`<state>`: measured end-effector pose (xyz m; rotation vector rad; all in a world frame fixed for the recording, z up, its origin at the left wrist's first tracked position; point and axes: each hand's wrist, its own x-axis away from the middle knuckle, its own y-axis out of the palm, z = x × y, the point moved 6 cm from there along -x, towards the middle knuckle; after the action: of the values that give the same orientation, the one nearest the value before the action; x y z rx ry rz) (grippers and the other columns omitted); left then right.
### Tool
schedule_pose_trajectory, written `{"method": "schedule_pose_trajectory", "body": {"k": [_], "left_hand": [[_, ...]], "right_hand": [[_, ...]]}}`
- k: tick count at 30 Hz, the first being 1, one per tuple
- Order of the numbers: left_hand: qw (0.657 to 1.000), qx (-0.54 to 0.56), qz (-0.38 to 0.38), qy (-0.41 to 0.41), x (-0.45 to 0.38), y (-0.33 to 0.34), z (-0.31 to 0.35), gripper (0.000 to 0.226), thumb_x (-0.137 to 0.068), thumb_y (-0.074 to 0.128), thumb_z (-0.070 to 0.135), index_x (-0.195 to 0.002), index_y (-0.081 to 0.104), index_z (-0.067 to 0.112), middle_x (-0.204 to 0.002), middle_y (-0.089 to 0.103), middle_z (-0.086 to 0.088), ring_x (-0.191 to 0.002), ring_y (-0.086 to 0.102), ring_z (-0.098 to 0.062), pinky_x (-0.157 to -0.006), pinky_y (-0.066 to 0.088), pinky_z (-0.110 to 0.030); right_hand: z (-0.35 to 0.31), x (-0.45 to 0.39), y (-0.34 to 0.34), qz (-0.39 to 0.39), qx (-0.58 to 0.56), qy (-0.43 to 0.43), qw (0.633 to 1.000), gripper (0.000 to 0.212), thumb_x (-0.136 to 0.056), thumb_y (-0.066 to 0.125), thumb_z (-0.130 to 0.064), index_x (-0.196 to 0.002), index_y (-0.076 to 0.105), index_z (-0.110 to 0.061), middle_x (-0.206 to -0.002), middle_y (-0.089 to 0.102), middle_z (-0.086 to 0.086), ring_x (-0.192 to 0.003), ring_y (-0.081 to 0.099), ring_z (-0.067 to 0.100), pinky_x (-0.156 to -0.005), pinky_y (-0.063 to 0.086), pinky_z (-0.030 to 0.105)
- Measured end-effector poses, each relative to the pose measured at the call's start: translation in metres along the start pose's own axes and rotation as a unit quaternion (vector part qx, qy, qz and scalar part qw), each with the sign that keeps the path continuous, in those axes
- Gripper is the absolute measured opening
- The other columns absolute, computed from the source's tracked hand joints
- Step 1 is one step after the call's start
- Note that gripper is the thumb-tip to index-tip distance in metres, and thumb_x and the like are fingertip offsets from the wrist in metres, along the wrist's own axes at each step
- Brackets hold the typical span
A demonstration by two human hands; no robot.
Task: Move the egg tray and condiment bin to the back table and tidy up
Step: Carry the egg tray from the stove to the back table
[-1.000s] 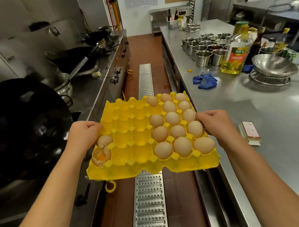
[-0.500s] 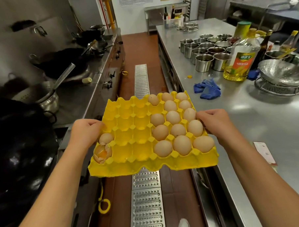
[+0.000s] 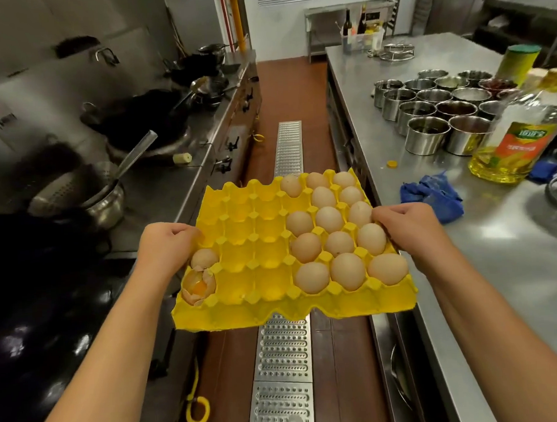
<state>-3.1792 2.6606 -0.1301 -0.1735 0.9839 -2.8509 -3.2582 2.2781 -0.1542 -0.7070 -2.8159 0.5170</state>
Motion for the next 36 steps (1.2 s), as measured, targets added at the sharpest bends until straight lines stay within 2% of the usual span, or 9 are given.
{"method": "schedule_pose_trajectory", "body": {"k": [6, 8, 12, 18, 22, 25, 28, 32, 36], "left_hand": [[1.000, 0.007, -0.008, 0.018, -0.077, 0.008, 0.009, 0.022, -0.092, 0.060, 0.016, -0.078, 0.073, 0.025, -0.077, 0.068, -0.002, -0.070, 0.061, -0.022, -0.064, 0.052, -0.033], [1.000, 0.009, -0.011, 0.017, -0.105, 0.012, 0.011, 0.022, -0.092, 0.062, 0.016, -0.076, 0.074, 0.025, -0.077, 0.068, -0.005, -0.070, 0.062, -0.025, -0.064, 0.052, -0.034], [0.999, 0.006, -0.025, 0.023, -0.151, 0.025, 0.017, 0.015, -0.093, 0.063, 0.018, -0.086, 0.075, 0.022, -0.082, 0.068, -0.002, -0.075, 0.062, -0.022, -0.062, 0.049, -0.031], [0.999, -0.001, -0.047, 0.021, -0.212, 0.054, 0.040, 0.018, -0.093, 0.062, 0.020, -0.083, 0.074, 0.029, -0.088, 0.065, 0.004, -0.087, 0.062, -0.023, -0.072, 0.051, -0.037], [0.999, 0.003, -0.042, 0.015, -0.242, 0.079, 0.060, 0.017, -0.094, 0.062, 0.021, -0.084, 0.073, 0.028, -0.085, 0.065, 0.005, -0.081, 0.062, -0.021, -0.070, 0.054, -0.038], [0.999, 0.008, -0.030, 0.015, -0.259, 0.093, 0.080, 0.016, -0.094, 0.061, 0.018, -0.090, 0.075, 0.024, -0.084, 0.064, 0.005, -0.082, 0.062, -0.021, -0.075, 0.055, -0.041], [1.000, 0.006, -0.023, 0.014, -0.276, 0.101, 0.100, 0.016, -0.095, 0.060, 0.018, -0.097, 0.076, 0.018, -0.087, 0.066, 0.002, -0.087, 0.063, -0.025, -0.082, 0.056, -0.047], [1.000, 0.004, -0.004, 0.011, -0.307, 0.107, 0.117, 0.016, -0.095, 0.061, 0.019, -0.099, 0.075, 0.018, -0.089, 0.066, 0.001, -0.088, 0.063, -0.025, -0.082, 0.056, -0.047], [1.000, 0.005, 0.003, 0.009, -0.348, 0.120, 0.127, 0.015, -0.094, 0.061, 0.019, -0.098, 0.076, 0.017, -0.087, 0.066, 0.000, -0.085, 0.063, -0.025, -0.079, 0.055, -0.046]], "right_hand": [[-0.011, -0.059, 0.035, 0.010, -0.003, 0.000, 1.000, 0.033, -0.084, 0.064, -0.025, -0.053, 0.059, -0.016, -0.042, 0.048, -0.003, -0.033, 0.042, 0.004, -0.039, 0.035, 0.020], [-0.017, -0.079, 0.045, 0.010, -0.015, -0.003, 1.000, 0.029, -0.084, 0.064, -0.024, -0.057, 0.062, -0.014, -0.045, 0.050, -0.002, -0.036, 0.044, 0.004, -0.041, 0.038, 0.021], [-0.026, -0.114, 0.057, 0.026, -0.017, 0.002, 1.000, 0.023, -0.082, 0.064, -0.025, -0.064, 0.066, -0.011, -0.053, 0.050, 0.004, -0.043, 0.044, 0.010, -0.050, 0.038, 0.027], [-0.026, -0.167, 0.055, 0.047, -0.014, 0.013, 0.999, 0.034, -0.083, 0.063, -0.022, -0.051, 0.053, -0.017, -0.043, 0.040, -0.004, -0.035, 0.036, 0.006, -0.038, 0.031, 0.021], [-0.023, -0.214, 0.052, 0.044, -0.015, 0.015, 0.999, 0.029, -0.082, 0.063, -0.024, -0.055, 0.058, -0.015, -0.048, 0.044, 0.000, -0.038, 0.039, 0.008, -0.043, 0.035, 0.024], [-0.024, -0.251, 0.048, 0.033, -0.033, 0.011, 0.999, 0.030, -0.083, 0.063, -0.024, -0.055, 0.059, -0.015, -0.044, 0.044, -0.002, -0.036, 0.040, 0.007, -0.039, 0.035, 0.022], [-0.032, -0.285, 0.046, 0.021, -0.024, 0.011, 0.999, 0.027, -0.083, 0.063, -0.027, -0.060, 0.065, -0.013, -0.048, 0.050, 0.000, -0.039, 0.045, 0.007, -0.046, 0.039, 0.024], [-0.048, -0.329, 0.050, 0.006, -0.026, 0.005, 1.000, 0.035, -0.081, 0.063, -0.027, -0.047, 0.062, -0.019, -0.042, 0.050, -0.007, -0.038, 0.046, 0.004, -0.041, 0.037, 0.020], [-0.058, -0.377, 0.060, -0.001, -0.025, 0.002, 1.000, 0.030, -0.081, 0.064, -0.024, -0.053, 0.058, -0.016, -0.047, 0.044, -0.001, -0.041, 0.041, 0.009, -0.044, 0.035, 0.022]]}}
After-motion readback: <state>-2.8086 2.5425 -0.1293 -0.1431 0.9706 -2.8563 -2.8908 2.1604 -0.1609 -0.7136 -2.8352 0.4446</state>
